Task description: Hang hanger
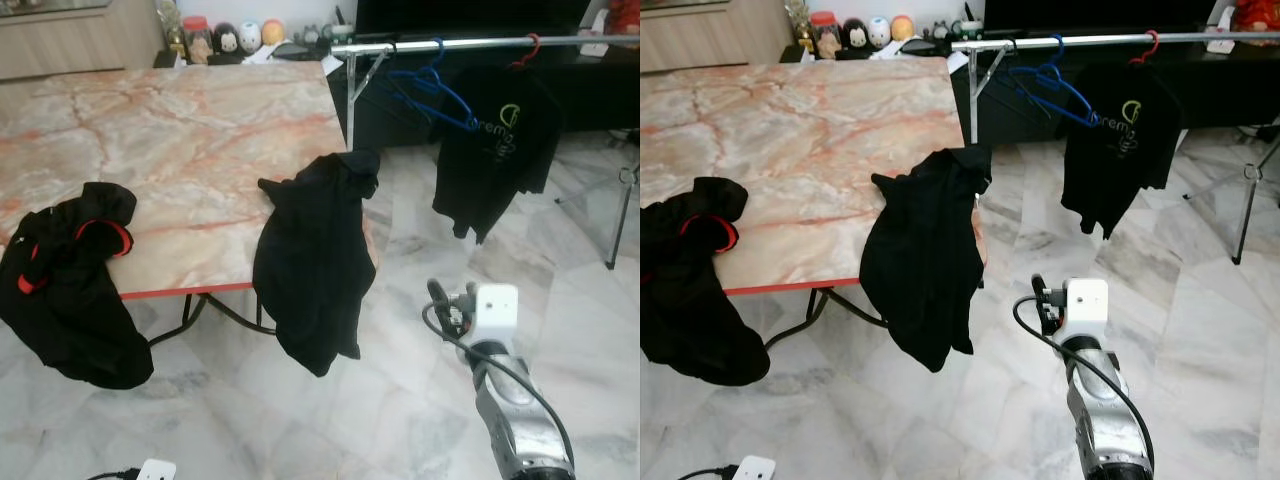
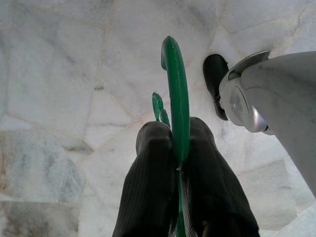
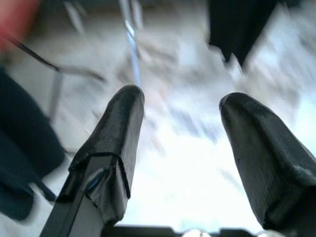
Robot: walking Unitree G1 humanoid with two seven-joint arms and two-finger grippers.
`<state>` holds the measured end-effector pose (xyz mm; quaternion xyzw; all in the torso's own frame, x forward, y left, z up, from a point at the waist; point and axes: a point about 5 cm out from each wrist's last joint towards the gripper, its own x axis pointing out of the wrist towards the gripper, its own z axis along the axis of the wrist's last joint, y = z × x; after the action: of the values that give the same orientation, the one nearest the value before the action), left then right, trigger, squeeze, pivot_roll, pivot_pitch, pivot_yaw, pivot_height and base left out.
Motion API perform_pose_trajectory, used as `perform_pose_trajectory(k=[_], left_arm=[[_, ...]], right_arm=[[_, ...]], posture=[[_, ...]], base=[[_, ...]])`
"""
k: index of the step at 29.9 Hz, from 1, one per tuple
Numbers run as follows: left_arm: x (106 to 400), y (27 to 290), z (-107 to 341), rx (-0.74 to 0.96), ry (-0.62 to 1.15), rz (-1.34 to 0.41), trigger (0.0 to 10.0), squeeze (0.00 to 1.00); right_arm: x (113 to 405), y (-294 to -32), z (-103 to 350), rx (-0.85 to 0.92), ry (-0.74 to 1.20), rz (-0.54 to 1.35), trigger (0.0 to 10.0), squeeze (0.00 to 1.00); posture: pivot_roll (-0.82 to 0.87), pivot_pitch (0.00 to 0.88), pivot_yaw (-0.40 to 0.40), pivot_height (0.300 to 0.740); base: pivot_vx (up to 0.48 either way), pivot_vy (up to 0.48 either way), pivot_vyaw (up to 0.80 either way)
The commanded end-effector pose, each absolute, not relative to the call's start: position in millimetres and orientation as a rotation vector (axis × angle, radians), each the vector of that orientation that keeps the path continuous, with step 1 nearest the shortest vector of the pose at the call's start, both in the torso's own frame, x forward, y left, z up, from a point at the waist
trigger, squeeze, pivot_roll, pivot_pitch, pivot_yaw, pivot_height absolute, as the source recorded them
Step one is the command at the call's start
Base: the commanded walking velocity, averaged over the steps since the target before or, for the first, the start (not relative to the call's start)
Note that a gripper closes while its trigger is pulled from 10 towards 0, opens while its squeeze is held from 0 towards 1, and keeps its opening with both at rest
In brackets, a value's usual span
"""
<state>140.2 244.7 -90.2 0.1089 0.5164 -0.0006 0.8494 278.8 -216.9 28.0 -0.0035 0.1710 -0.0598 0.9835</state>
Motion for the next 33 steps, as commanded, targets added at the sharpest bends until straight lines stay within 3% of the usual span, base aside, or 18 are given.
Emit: perform_pose_trajectory(k=[1,9,15,24,28,33], left_arm=[[130,238,-96,0.219,1.116,-0.003,10.0,0.0],[129,216,-101,0.203,1.117,-0.016,10.0,0.0],[132,209,-101,0.202,1.116,-0.019,10.0,0.0],[135,212,-100,0.228,1.112,-0.017,10.0,0.0],[136,200,-102,0.256,1.114,-0.051,10.0,0.0],[140,221,-97,0.255,1.115,-0.027,10.0,0.0]], right_arm=[[270,-227,11,0.005,0.412,-0.189,10.0,0.0],[234,-226,-41,0.031,0.685,-0.188,10.0,0.0],[185,-212,-78,0.002,0.941,-0.129,10.0,0.0],[172,-195,-87,0.036,0.964,-0.129,10.0,0.0],[170,-187,-90,0.019,0.981,-0.092,10.0,0.0],[170,-186,-90,0.011,0.979,-0.076,10.0,0.0]], posture=[[-0.08,0.07,0.008,0.74],[-0.07,0.068,0.009,0.74],[-0.06,0.062,0.006,0.74],[-0.06,0.055,0.012,0.74],[-0.06,0.049,0.012,0.74],[-0.06,0.041,0.01,0.74]], base=[[0.0,0.0,0.0],[0.0,0.0,0.0],[0.0,0.0,0.0],[0.0,0.0,0.0],[0.0,0.0,0.0],[0.0,-0.307,0.0]])
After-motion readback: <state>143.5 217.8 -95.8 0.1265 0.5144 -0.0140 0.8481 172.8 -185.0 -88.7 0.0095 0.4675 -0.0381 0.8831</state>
